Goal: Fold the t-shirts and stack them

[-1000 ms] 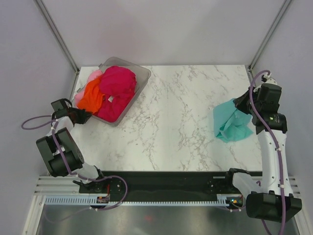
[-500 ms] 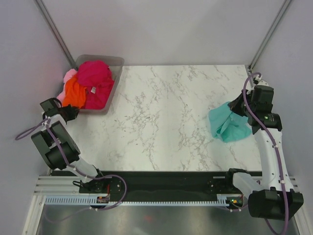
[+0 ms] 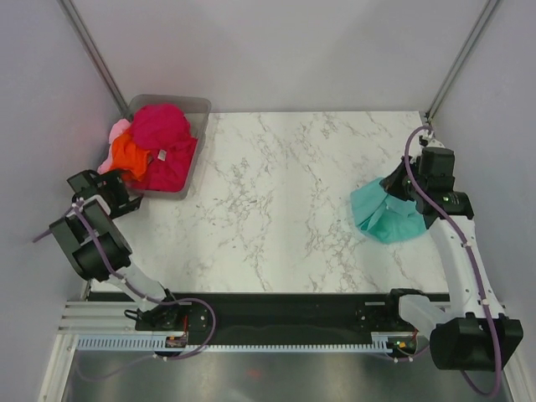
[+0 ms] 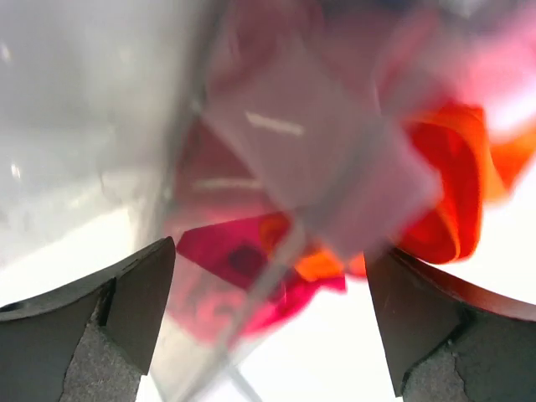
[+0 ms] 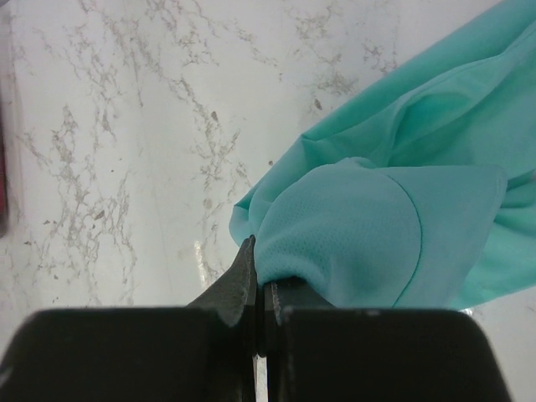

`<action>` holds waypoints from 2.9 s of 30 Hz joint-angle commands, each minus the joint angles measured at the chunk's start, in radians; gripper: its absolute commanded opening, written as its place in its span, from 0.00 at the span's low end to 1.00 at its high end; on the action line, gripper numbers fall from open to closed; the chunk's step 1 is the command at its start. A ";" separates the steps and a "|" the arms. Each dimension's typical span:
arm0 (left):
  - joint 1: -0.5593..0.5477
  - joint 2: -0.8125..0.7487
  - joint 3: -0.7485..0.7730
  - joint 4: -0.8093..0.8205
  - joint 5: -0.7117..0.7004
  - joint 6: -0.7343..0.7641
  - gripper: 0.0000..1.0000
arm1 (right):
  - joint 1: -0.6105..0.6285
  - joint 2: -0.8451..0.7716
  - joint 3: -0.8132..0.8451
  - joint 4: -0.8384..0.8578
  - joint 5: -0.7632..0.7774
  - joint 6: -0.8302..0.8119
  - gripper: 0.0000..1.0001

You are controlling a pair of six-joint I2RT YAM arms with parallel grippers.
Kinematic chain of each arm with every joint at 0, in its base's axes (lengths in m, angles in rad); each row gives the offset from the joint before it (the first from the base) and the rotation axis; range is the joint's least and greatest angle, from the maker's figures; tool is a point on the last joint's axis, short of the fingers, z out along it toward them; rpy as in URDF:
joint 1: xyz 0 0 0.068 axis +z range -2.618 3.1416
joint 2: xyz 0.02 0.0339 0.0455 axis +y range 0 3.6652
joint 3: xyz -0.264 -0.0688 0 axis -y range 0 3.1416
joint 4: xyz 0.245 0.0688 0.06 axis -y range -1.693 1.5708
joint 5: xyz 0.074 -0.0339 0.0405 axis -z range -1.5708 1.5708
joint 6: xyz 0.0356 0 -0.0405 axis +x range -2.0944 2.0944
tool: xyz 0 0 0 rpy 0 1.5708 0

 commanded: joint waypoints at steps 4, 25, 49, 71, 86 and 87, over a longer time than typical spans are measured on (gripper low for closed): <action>-0.003 -0.349 -0.095 -0.132 0.144 0.216 1.00 | 0.214 0.046 0.191 0.031 0.009 0.052 0.00; -0.176 -1.149 -0.173 -0.610 0.010 0.738 0.98 | 0.612 -0.002 0.430 -0.293 0.876 0.148 0.98; -0.587 -0.952 -0.348 -0.579 -0.166 0.721 0.90 | 0.667 0.086 -0.082 -0.014 0.457 0.310 0.98; -0.874 -0.157 0.248 -0.295 -0.203 0.935 0.86 | 0.353 0.158 -0.076 0.052 0.410 0.140 0.98; -0.880 0.856 1.414 -0.521 -0.018 1.015 0.82 | 0.333 0.085 -0.128 0.078 0.159 0.123 0.98; -0.883 0.874 1.436 -0.522 -0.008 1.011 0.82 | 0.334 0.063 -0.131 0.074 0.161 0.118 0.98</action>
